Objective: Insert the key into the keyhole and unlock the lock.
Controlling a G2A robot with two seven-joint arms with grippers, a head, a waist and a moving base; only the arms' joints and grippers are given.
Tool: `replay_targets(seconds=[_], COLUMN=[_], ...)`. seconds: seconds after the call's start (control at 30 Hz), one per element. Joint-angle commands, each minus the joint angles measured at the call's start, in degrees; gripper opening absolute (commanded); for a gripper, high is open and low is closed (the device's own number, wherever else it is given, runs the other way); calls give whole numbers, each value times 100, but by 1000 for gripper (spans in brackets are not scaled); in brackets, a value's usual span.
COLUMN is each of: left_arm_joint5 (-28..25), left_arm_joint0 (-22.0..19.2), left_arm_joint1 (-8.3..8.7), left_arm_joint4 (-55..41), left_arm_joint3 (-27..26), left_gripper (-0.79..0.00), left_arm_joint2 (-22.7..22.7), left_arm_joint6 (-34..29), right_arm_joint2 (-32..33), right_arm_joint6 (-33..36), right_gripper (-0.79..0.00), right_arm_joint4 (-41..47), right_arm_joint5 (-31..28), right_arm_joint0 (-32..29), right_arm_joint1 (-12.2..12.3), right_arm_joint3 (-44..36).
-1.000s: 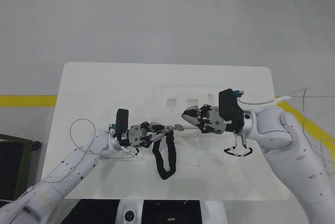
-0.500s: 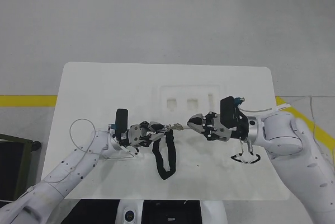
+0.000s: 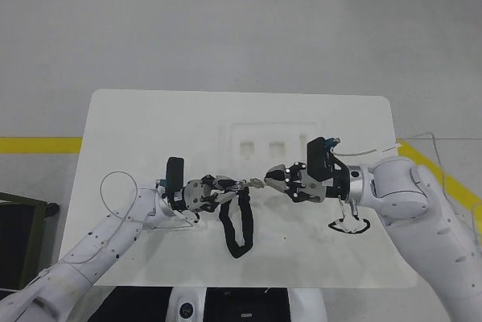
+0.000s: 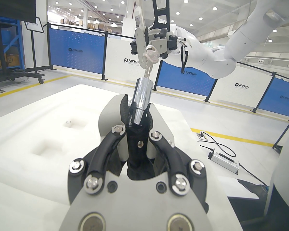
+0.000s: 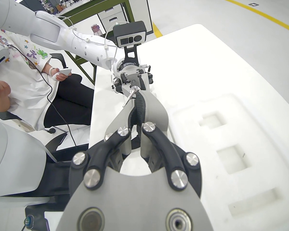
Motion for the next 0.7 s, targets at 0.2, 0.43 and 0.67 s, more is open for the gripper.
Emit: replay_targets(seconds=[0.2, 0.43, 0.67], left_arm_joint5=[7, 123, 324], left_arm_joint0=[-7, -33, -48], left_arm_joint1=[6, 10, 51], left_arm_joint4=[121, 382, 928], left_arm_joint3=[55, 118, 171], left_gripper=[-785, -785, -785], left_arm_joint2=[-45, -122, -328], left_arm_joint6=[7, 123, 221], right_arm_joint2=[-54, 84, 129], right_arm_joint6=[302, 1069, 2201], right_gripper=[-785, -785, -785], right_arm_joint4=[128, 775, 2125], right_arm_joint5=[108, 824, 1521], right_arm_joint0=[33, 63, 212], right_arm_joint1=[36, 125, 206], right_arm_joint3=[-5, -78, 227])
